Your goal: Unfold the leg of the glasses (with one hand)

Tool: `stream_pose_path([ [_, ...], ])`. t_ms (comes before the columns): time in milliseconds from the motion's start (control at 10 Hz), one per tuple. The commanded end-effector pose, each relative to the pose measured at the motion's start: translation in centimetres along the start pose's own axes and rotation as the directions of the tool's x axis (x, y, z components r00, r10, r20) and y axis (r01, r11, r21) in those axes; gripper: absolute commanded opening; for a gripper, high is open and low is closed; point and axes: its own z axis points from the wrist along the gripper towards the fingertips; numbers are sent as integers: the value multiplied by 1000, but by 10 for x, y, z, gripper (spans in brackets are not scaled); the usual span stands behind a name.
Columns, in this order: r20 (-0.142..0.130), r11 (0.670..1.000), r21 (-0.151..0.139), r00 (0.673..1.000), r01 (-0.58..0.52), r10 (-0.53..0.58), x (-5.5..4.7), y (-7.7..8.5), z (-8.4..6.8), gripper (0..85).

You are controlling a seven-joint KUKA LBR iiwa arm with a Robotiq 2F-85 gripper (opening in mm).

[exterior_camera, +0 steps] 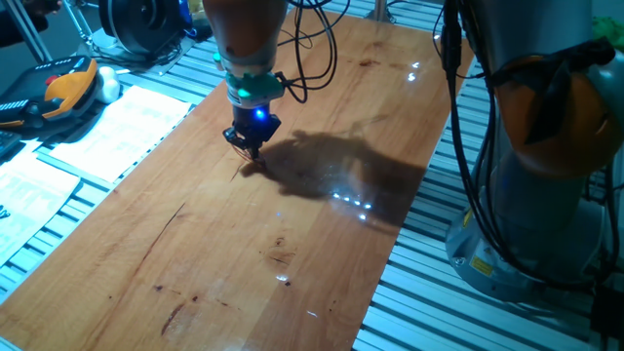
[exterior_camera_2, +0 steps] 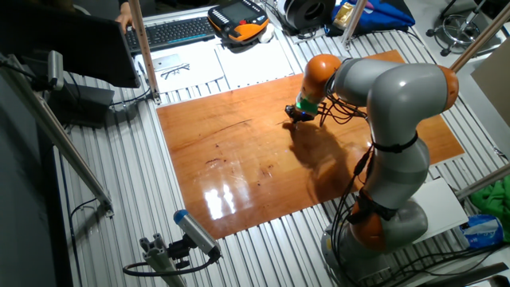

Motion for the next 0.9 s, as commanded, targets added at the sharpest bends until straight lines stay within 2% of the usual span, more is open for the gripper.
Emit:
stream_pose_path([
  [0,1,1000,1,1000,1,-1,-1,-1,-1,0],
  [600,6,1000,-4,1000,13,-13,-3,-8,0,0],
  [800,-1,1000,-16,1000,15,-15,-7,-15,0,0],
])
